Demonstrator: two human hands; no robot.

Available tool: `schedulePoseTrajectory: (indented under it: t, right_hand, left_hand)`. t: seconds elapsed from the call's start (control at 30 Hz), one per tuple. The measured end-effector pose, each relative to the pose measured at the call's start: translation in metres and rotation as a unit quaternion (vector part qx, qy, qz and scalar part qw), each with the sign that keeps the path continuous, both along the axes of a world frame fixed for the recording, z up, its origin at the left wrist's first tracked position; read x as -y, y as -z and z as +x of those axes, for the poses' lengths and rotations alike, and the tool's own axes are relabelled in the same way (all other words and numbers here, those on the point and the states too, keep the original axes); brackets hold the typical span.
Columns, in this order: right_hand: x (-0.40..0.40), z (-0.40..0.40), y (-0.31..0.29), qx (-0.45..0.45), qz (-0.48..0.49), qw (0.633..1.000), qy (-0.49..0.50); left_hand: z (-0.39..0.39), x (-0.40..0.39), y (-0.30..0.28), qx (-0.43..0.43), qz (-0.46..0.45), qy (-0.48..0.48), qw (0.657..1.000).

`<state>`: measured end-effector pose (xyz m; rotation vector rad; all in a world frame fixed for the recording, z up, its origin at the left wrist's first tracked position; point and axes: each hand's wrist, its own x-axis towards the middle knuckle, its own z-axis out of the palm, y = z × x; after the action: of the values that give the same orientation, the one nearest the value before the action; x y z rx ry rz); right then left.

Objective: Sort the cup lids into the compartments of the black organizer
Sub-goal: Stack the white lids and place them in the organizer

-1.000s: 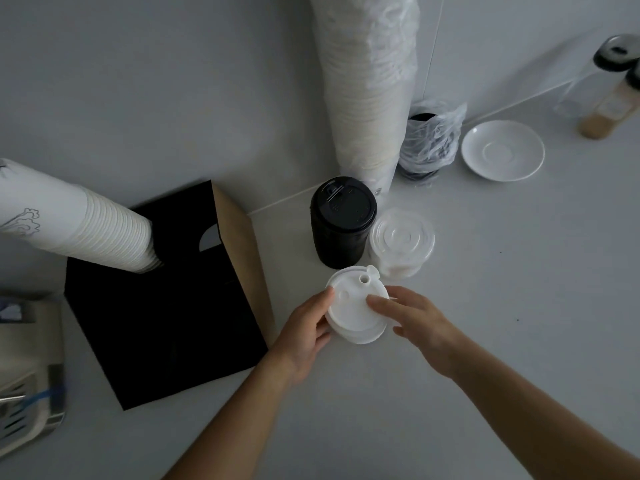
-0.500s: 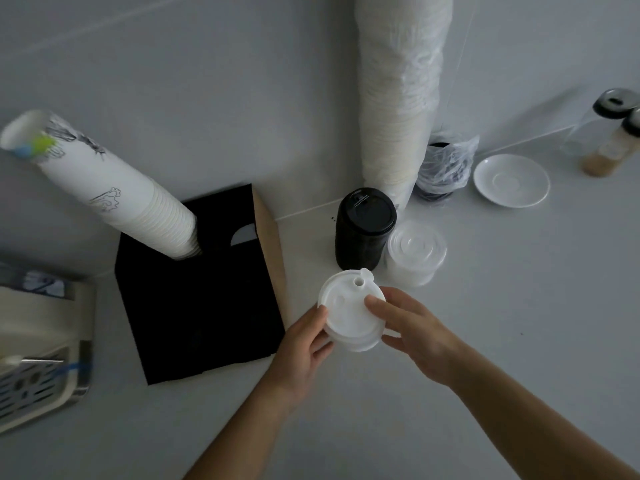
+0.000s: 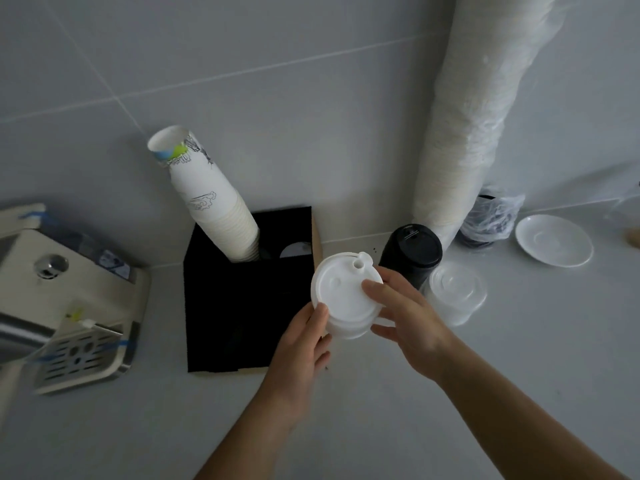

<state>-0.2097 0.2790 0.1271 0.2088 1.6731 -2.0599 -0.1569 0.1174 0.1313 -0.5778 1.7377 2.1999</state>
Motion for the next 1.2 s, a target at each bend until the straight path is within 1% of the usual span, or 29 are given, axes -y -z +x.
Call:
schedulePoseTrajectory:
  t: [0.2, 0.37, 0.53, 0.63, 0.77, 0.87, 1.0, 1.2]
  right_hand:
    - [0.025, -0.019, -0.029, -0.057, 0.005, 0.997, -0.043]
    - [0.040, -0.038, -0.048, -0.077, 0.008, 0.996, -0.050]
    - [0.053, -0.064, -0.068, -0.111, 0.024, 0.990, -0.086]
    - [0.059, -0.084, -0.076, -0.121, 0.050, 0.985, -0.109]
    - [0.066, -0.115, -0.083, -0.119, 0.085, 0.979, -0.138]
    - [0.070, -0.138, -0.085, -0.117, 0.098, 0.979, -0.138]
    - [0.079, -0.164, -0.078, -0.099, 0.119, 0.978, -0.143]
    - [0.092, -0.184, -0.057, -0.067, 0.127, 0.977, -0.159]
  left_hand:
    - [-0.015, 0.007, -0.024, -0.032, 0.030, -0.069, 0.997]
    - [-0.031, 0.016, -0.034, -0.035, 0.080, -0.131, 0.988]
    - [-0.057, 0.031, -0.051, -0.074, 0.092, -0.164, 0.979]
    - [-0.073, 0.041, -0.055, -0.079, 0.091, -0.181, 0.976]
    - [-0.097, 0.052, -0.056, -0.079, 0.085, -0.187, 0.975]
    - [-0.115, 0.058, -0.052, -0.068, 0.088, -0.188, 0.976]
    - [-0.136, 0.063, -0.040, -0.071, 0.096, -0.185, 0.975]
    - [-0.148, 0.060, -0.023, -0.043, 0.108, -0.220, 0.968]
